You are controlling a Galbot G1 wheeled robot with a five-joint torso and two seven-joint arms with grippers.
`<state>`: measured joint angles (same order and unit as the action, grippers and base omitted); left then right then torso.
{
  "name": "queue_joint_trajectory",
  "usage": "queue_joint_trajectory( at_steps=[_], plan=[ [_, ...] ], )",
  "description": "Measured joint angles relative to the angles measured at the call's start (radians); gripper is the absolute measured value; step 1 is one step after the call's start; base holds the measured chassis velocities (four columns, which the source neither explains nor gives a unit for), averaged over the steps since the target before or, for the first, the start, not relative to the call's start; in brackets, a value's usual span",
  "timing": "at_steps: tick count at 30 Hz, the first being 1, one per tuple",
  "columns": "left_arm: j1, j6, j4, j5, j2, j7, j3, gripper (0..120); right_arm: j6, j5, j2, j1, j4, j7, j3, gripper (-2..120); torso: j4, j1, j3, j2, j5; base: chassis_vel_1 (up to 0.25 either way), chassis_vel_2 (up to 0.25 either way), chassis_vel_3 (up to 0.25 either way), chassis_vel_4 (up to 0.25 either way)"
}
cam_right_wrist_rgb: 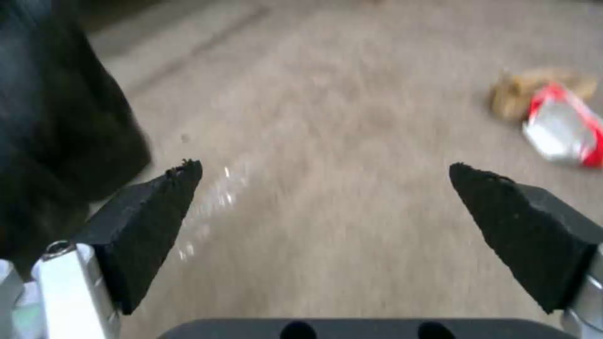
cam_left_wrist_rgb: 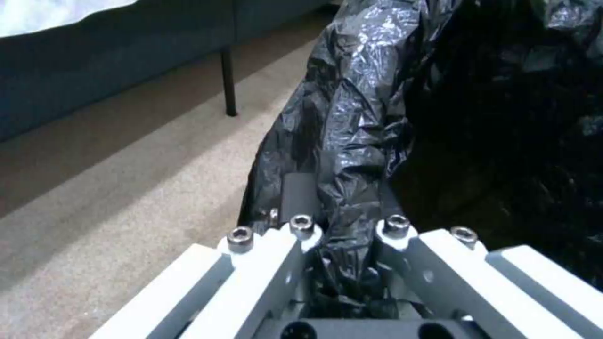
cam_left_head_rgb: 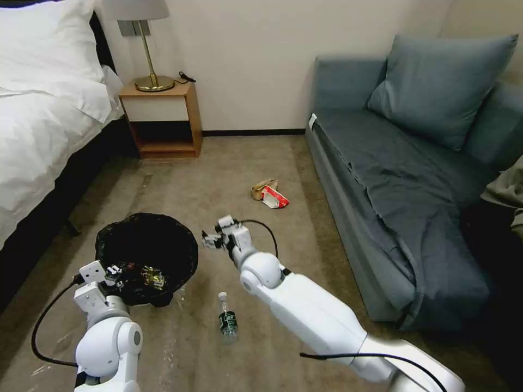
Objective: Pick up the trash bin, then pick up the garbage on the floor and place it into the trash bin.
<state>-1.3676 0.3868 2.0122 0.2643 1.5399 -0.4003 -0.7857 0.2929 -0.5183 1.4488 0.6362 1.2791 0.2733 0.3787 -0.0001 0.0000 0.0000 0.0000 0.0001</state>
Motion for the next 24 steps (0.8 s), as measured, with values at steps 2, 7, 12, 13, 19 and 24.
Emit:
queue_joint_trajectory(
  at_steps=[2, 7, 12, 13, 19, 24],
  plan=[
    [0.001, 0.000, 0.000, 0.003, -0.002, 0.000, 0.000, 4, -0.002, 0.003, 0.002, 0.014, -0.015, -0.006, -0.005, 100, 0.0000, 0.000, 0.000, 0.000, 0.0000, 0.000, 0.000, 0.000, 0.000],
    [0.006, 0.002, 0.000, 0.004, -0.003, -0.001, 0.000, 4, 0.039, -0.038, 0.002, 0.074, -0.053, -0.033, 0.013, 100, 0.0001, 0.000, 0.000, 0.000, 0.0000, 0.000, 0.000, 0.000, 0.000],
    [0.007, 0.003, 0.000, 0.002, -0.003, -0.001, 0.000, 4, 0.118, -0.097, -0.002, 0.117, -0.033, -0.027, 0.021, 100, 0.0000, 0.000, 0.000, 0.000, -0.0001, 0.000, 0.000, 0.000, 0.000],
    [0.007, 0.003, -0.001, 0.002, -0.003, -0.001, 0.000, 4, 0.128, -0.104, -0.002, 0.120, -0.028, -0.024, 0.021, 100, 0.0000, 0.000, 0.000, 0.000, -0.0001, 0.000, 0.000, 0.000, 0.000],
    [0.014, 0.003, -0.008, -0.005, -0.002, -0.001, 0.002, 4, 0.274, -0.208, -0.002, 0.153, 0.039, 0.038, 0.023, 100, 0.0000, 0.000, 0.000, 0.000, -0.0001, 0.000, 0.000, 0.000, 0.000],
    [0.013, 0.002, -0.010, -0.012, 0.007, -0.001, 0.007, 4, 0.337, -0.245, 0.002, 0.157, 0.048, 0.046, 0.041, 100, 0.0000, 0.000, 0.000, 0.000, -0.0001, 0.000, 0.000, 0.000, 0.000]
  ],
)
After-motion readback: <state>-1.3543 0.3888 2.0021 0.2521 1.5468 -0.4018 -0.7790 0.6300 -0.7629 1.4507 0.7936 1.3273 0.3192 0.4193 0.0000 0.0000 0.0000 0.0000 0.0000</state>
